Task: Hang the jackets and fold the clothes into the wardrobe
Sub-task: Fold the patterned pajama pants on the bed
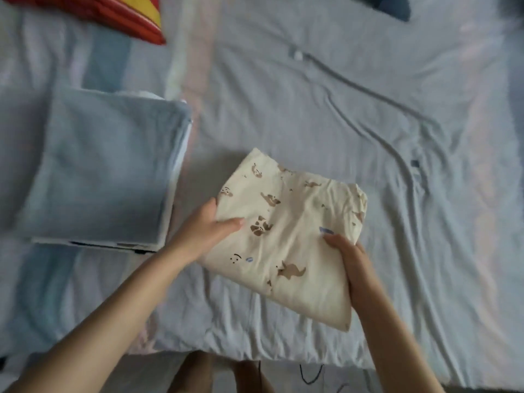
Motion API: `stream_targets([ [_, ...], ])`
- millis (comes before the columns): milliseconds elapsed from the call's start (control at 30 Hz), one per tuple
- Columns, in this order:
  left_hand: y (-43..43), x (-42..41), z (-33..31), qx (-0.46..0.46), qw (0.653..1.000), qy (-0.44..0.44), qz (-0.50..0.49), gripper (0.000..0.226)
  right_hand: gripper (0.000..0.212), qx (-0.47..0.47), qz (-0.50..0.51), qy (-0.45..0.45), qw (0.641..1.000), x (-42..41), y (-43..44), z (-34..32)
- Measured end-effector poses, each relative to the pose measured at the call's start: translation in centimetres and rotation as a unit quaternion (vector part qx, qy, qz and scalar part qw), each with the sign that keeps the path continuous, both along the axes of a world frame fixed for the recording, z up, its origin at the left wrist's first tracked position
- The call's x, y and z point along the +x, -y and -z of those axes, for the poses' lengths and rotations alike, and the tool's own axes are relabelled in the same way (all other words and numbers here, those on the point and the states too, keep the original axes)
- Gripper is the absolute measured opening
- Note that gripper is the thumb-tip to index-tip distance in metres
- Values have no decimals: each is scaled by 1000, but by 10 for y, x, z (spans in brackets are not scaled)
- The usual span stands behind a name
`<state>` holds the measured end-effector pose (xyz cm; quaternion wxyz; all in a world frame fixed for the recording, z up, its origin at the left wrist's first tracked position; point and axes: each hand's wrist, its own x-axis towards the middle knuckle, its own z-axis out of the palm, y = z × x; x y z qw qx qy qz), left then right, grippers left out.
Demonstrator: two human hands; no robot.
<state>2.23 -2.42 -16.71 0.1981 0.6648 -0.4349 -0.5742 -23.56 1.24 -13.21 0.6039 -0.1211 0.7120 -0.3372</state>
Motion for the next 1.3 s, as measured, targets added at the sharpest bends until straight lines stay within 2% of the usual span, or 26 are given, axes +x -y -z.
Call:
stream_targets([
  [167, 53, 78, -118, -145, 989, -12, -16, 63, 29, -111, 3, 42, 993, 86, 51, -70],
  [267, 60, 139, -175, -192, 976, -26, -101, 53, 34, -188, -31, 88, 978, 151, 85, -89],
  [334, 56, 186, -189, -224, 958, -48, -172, 44, 35, -216, -70, 128, 965, 199, 106, -89],
  [434, 52, 234, -148, -176, 950, -16, -259, 37, 34, -203, -115, 142, 962, 259, 118, -59],
  [534, 23, 277, -46, -32, 952, 59, -297, 32, 58, -148, -173, 104, 968, 308, 107, 16],
  [567, 11, 285, -17, 10, 955, 89, -282, 32, 65, -140, -181, 77, 970, 314, 102, 39],
  [634, -3, 298, 16, 47, 963, 132, -229, 46, 71, -150, -202, 19, 968, 321, 96, 68],
  [701, -3, 307, 25, 42, 961, 190, -197, 74, 79, -140, -188, 1, 972, 323, 94, 68],
  [734, -1, 308, 24, 40, 958, 218, -182, 76, 77, -131, -185, 8, 974, 323, 93, 66],
  [868, 5, 307, 12, -73, 928, 327, -164, 42, 38, -134, -187, 59, 971, 324, 86, 66],
  [934, 4, 311, 14, -113, 921, 339, -154, 34, 31, -160, -200, 51, 965, 326, 84, 64],
  [1001, -2, 313, 23, -108, 926, 325, -158, 33, 21, -179, -203, 32, 962, 328, 82, 68],
  [1068, -7, 305, 32, -95, 918, 343, -173, 39, 28, -183, -207, 5, 961, 326, 81, 72],
  [1135, -13, 295, 39, -105, 884, 419, -182, 37, 48, -174, -222, -41, 958, 328, 77, 73],
  [1168, -13, 292, 40, -131, 859, 458, -190, 31, 57, -172, -218, -86, 957, 332, 74, 71],
  [1201, -14, 288, 38, -165, 835, 484, -201, 29, 66, -179, -209, -168, 946, 337, 68, 67],
  [1235, -10, 285, 35, -212, 817, 498, -199, 34, 74, -217, -202, -269, 916, 342, 65, 59],
  [1301, -6, 273, 29, -273, 819, 492, -116, 47, 83, -329, -273, -414, 804, 353, 59, 50],
])
